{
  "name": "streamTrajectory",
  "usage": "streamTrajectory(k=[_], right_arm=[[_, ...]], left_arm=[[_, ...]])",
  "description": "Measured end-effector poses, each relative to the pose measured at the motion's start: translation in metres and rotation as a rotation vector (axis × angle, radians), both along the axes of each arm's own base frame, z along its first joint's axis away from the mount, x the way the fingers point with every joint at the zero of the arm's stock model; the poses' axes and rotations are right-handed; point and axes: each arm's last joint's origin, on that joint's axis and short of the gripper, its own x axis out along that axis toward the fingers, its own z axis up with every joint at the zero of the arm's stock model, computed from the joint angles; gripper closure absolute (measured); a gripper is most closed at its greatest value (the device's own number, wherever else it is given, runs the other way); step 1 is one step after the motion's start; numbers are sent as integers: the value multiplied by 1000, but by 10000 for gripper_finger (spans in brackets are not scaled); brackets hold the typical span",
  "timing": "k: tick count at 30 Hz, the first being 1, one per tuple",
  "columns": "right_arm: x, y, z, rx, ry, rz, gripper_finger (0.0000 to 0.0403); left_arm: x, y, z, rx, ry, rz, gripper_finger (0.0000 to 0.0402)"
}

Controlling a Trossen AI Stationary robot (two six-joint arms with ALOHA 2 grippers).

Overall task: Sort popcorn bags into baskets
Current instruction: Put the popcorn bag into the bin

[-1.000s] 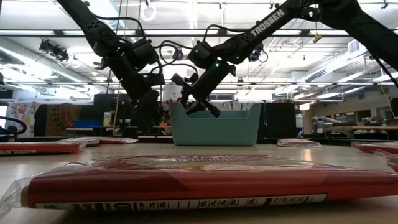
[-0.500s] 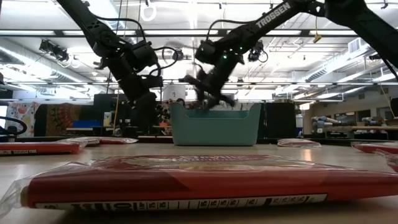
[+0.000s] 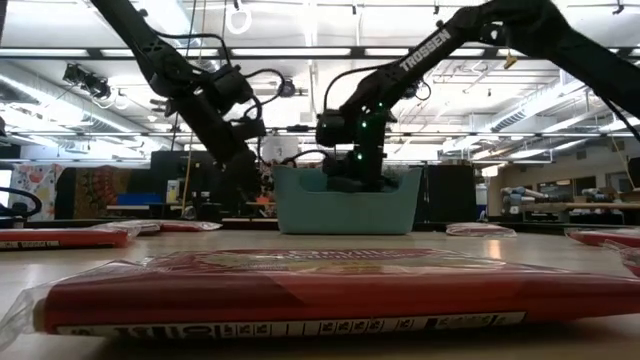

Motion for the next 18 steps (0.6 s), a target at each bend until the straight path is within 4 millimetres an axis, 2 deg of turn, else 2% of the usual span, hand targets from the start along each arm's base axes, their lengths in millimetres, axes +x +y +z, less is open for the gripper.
streamTrajectory(k=[5, 10, 15, 18], right_arm=[[3, -3, -12, 81, -37, 33, 305], [3, -6, -12, 107, -76, 61, 305], [-3, -14, -11, 188, -132, 118, 305], [-3, -13, -8, 170, -138, 165, 305]], left_arm=[[10, 4, -21, -27, -14, -38, 264], [23, 0, -40, -33, -14, -74, 264], [30, -3, -42, 6, -30, -96, 264], [32, -2, -40, 29, -57, -97, 264]])
